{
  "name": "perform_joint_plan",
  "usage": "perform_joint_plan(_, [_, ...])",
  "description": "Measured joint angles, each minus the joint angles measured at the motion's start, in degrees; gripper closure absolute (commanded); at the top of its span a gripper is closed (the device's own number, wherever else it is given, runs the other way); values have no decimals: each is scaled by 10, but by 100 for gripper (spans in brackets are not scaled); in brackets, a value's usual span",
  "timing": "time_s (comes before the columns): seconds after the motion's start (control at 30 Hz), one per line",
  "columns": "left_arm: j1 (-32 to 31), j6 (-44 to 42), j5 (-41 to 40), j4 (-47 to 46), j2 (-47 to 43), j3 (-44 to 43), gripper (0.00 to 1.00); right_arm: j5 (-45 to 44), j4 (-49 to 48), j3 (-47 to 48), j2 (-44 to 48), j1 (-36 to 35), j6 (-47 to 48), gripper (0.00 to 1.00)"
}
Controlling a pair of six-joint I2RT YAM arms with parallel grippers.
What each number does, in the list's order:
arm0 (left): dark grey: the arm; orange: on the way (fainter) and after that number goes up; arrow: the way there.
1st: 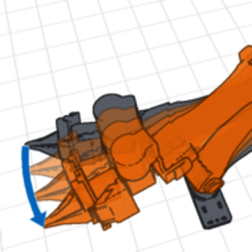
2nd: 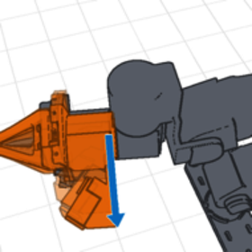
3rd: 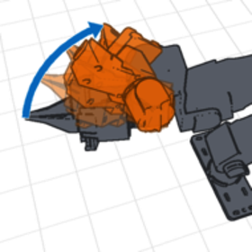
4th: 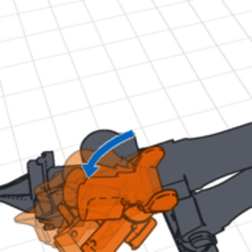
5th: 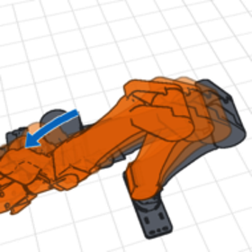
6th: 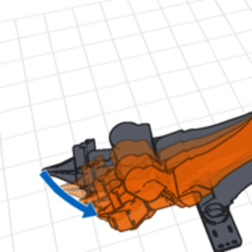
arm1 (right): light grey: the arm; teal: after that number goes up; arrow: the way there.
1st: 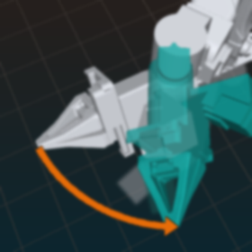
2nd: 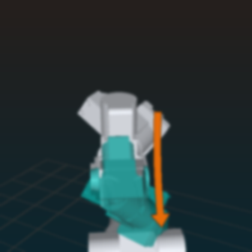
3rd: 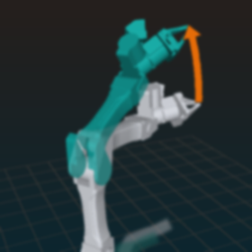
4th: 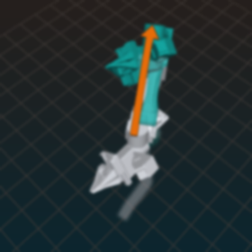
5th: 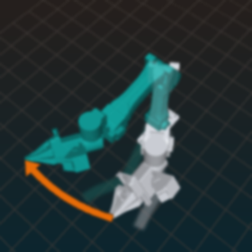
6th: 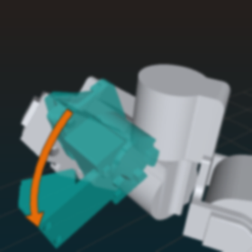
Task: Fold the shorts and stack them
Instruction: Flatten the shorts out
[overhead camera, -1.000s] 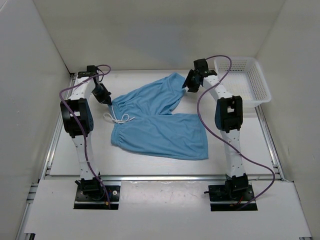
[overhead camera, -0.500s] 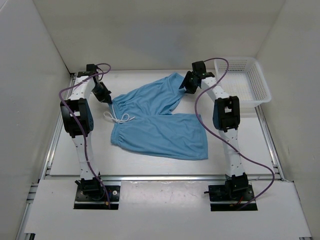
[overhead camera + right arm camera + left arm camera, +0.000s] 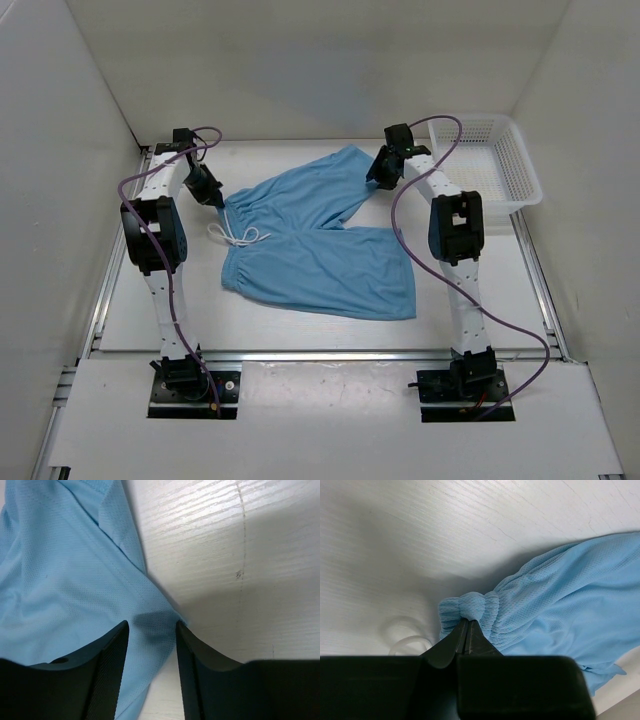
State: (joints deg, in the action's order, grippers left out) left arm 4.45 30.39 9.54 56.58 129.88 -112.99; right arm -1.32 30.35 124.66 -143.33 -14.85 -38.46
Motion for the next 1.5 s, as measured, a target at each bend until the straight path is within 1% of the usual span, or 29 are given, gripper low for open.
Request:
perform_joint_plan(0.03, [0, 0, 0, 0, 0, 0, 90, 0, 0, 2, -1, 0, 1, 63])
perform_joint_plan(0.07, [0, 0, 0, 0, 0, 0, 90, 0, 1, 2, -3, 0, 3, 83])
perform_joint_plan(0.13, [0, 0, 0, 0, 0, 0, 90, -2, 3, 2, -6, 1, 4, 100])
perform_joint_plan(0.3, [2, 0, 1, 0, 0, 0, 90, -28, 5, -12, 0, 1, -6, 100])
perform_joint_plan(0.33, [2, 0, 2, 0, 0, 0, 90, -35, 2, -21, 6, 0, -6, 98])
perform_joint_plan(0.4, [4, 0, 3, 0, 0, -1, 90, -42, -3, -47, 21, 2, -9, 81])
perform_joint_plan(0.43, [5, 0, 4, 1, 0, -2, 90, -42, -8, -60, 30, 3, -10, 68])
perform_joint_plan(0.47, [6, 0, 5, 0, 0, -3, 90, -38, -16, -75, 39, 4, -11, 63])
perform_joint_plan(0.5, [6, 0, 5, 0, 0, -4, 90, -35, -22, -90, 49, 6, -9, 62])
perform_joint_plan(0.7, [6, -4, 8, 0, 0, -4, 90, -19, -48, -170, 99, 13, -4, 62])
perform_joint_plan(0.73, [6, -5, 8, 0, 0, -4, 90, -20, -49, -178, 106, 13, -4, 61])
perform_joint_plan(0.77, [6, -5, 8, 0, 0, -4, 90, -21, -49, -183, 111, 13, -3, 54])
perform_joint_plan(0.8, [6, -5, 8, 0, 0, -4, 90, -24, -48, -184, 115, 13, -4, 50])
perform_joint_plan(0.83, [6, -5, 8, 0, 0, -4, 90, -29, -49, -185, 116, 13, -3, 40])
perform_joint_plan(0.9, [6, -5, 8, 0, 0, -4, 90, -35, -49, -184, 119, 13, -1, 34])
perform_joint_plan(1.03, [6, -6, 8, 0, 0, -4, 90, -33, -44, -184, 115, 13, 1, 34])
perform_joint_plan(1.1, [6, -6, 8, 0, 0, -4, 90, -22, -43, -175, 105, 13, 1, 38])
perform_joint_plan(1.13, [6, -6, 8, 0, 0, -4, 90, -14, -45, -167, 99, 13, 1, 50])
perform_joint_plan(1.2, [6, -7, 8, 0, 0, -4, 90, 0, -48, -150, 84, 13, 4, 68])
perform_joint_plan(1.23, [6, -8, 8, 0, 0, -4, 90, 9, -50, -143, 77, 13, 3, 80])
perform_joint_plan(1.27, [6, -9, 8, 0, 0, -4, 90, 15, -50, -138, 72, 13, 3, 100])
perform_joint_plan(1.37, [6, -10, 8, 1, 0, -4, 90, 26, -50, -134, 66, 13, -4, 100])
perform_joint_plan(1.5, [6, -14, 11, 11, 2, -16, 90, -2, -49, -149, 78, 13, -16, 100])
